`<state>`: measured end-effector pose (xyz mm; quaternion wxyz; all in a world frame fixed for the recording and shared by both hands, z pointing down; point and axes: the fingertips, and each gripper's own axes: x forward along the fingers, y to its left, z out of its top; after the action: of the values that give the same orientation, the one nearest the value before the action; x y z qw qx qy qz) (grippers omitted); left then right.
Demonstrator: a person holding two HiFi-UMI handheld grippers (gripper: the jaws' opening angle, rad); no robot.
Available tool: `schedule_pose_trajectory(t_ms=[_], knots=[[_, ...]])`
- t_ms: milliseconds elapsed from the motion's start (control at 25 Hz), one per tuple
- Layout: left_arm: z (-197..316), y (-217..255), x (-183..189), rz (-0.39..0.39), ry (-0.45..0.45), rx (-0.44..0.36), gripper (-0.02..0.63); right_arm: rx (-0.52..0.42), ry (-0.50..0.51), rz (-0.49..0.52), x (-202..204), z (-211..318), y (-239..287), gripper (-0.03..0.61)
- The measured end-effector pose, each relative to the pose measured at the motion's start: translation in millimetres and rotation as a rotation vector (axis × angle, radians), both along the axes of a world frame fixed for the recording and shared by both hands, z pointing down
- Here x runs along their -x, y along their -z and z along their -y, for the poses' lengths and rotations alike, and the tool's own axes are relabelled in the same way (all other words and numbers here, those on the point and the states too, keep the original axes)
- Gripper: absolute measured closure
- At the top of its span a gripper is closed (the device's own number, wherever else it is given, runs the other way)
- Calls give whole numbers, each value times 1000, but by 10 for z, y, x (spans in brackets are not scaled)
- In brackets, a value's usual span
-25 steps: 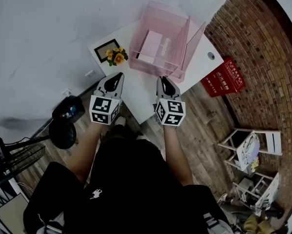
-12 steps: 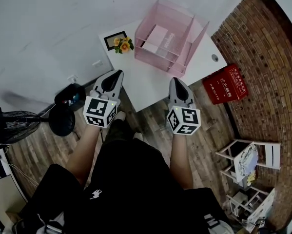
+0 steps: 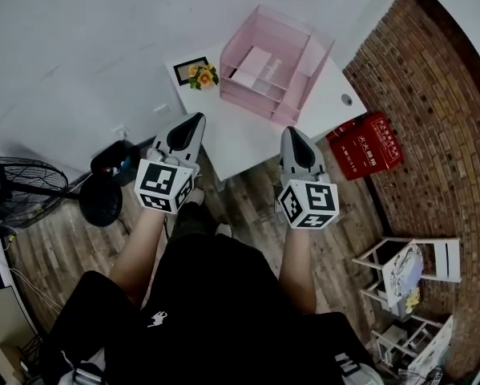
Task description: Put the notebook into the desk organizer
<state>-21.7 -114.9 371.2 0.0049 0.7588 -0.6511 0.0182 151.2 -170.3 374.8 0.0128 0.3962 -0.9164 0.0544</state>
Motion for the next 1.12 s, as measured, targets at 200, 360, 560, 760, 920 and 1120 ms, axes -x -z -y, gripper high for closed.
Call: schedule_pose_trajectory(t_ms=[200,360,560,760,920,1120], knots=[[-65,-49,-31,-10,1,11,611,23,-6,11,-67,-86,-76,575],[-68,-38,-80,-9,-9,10,611,25,-10,10,-98,-113,-84,575],[-39,-18,-102,3,-11,10,611,23,-11,31,-111,-80,-28,575],[-21,-35,-80,10,-8,12,611,31,-10,32,-75,-47,-70,575],[10,-59,-67,13,-7,18,611,33,-11,26,-50,-17,-95,575],[92,-124,-46,11,-6,27,611,29,-17,19,-43,54,-120,575]])
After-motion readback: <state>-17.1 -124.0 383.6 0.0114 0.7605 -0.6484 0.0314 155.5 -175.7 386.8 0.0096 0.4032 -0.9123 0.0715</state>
